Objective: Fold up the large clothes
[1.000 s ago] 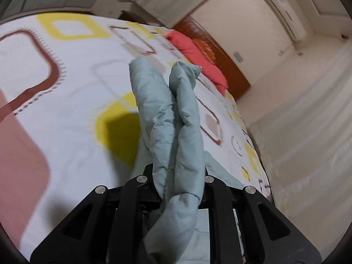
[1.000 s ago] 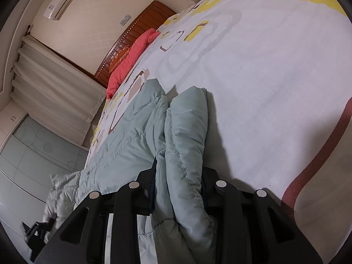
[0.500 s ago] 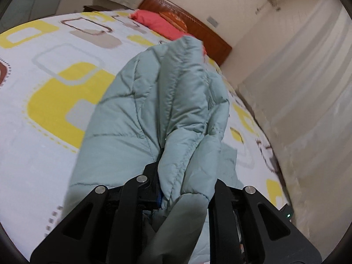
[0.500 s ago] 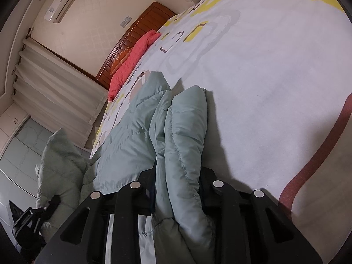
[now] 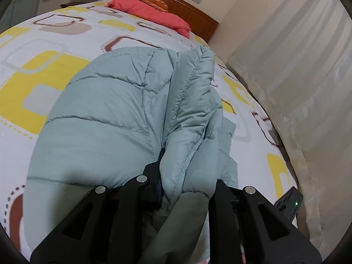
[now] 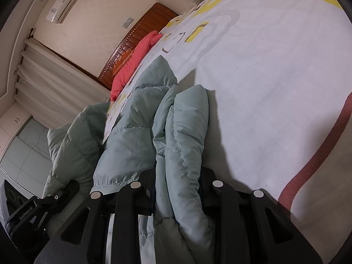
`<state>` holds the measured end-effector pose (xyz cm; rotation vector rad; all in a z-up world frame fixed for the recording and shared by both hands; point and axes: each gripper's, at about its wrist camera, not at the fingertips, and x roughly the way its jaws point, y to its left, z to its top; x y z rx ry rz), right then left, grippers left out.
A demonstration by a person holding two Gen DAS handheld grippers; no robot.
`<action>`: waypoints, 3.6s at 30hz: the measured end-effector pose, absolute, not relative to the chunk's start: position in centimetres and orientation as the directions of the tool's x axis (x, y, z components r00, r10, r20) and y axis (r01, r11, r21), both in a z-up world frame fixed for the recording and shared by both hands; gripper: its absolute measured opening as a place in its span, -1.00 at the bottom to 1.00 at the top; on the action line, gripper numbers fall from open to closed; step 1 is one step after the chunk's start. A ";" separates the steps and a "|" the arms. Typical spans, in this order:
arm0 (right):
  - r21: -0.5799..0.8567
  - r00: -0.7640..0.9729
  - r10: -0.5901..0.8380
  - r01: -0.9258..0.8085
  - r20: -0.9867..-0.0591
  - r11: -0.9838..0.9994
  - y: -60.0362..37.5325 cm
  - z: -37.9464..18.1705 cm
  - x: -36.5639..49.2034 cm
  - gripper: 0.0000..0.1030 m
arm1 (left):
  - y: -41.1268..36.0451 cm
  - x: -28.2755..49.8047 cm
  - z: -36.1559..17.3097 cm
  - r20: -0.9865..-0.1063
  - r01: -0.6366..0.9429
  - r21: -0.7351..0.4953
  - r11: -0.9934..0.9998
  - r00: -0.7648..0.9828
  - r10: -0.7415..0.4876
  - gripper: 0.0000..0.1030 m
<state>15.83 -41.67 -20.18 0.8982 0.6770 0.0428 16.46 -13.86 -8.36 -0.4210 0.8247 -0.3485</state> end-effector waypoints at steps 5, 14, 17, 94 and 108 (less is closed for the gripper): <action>0.737 0.795 0.310 0.236 -0.521 0.634 -41.7 -20.3 15.9 -0.50 | -15.9 16.5 -9.1 -0.648 0.161 -0.464 0.871 0.609 -0.457 -0.71; 0.741 0.798 0.314 0.230 -0.514 0.631 -41.8 -20.7 15.7 -0.51 | -18.2 16.9 -11.0 -0.670 0.197 -0.407 0.892 0.599 -0.438 -0.71; 0.742 0.798 0.314 0.230 -0.514 0.630 -41.8 -20.8 15.7 -0.51 | -18.6 16.9 -11.8 -0.672 0.217 -0.383 0.898 0.601 -0.432 -0.71; 0.688 0.861 0.342 0.012 -0.376 0.726 -39.4 -7.7 18.4 -0.85 | -2.6 17.6 -9.7 -0.456 -0.049 -0.821 0.569 0.658 -0.600 0.34; 0.728 0.812 0.290 0.223 -0.507 0.648 -46.5 -16.1 15.7 -0.84 | -9.0 17.8 -12.9 -0.615 -0.033 -0.681 0.731 0.568 -0.547 0.36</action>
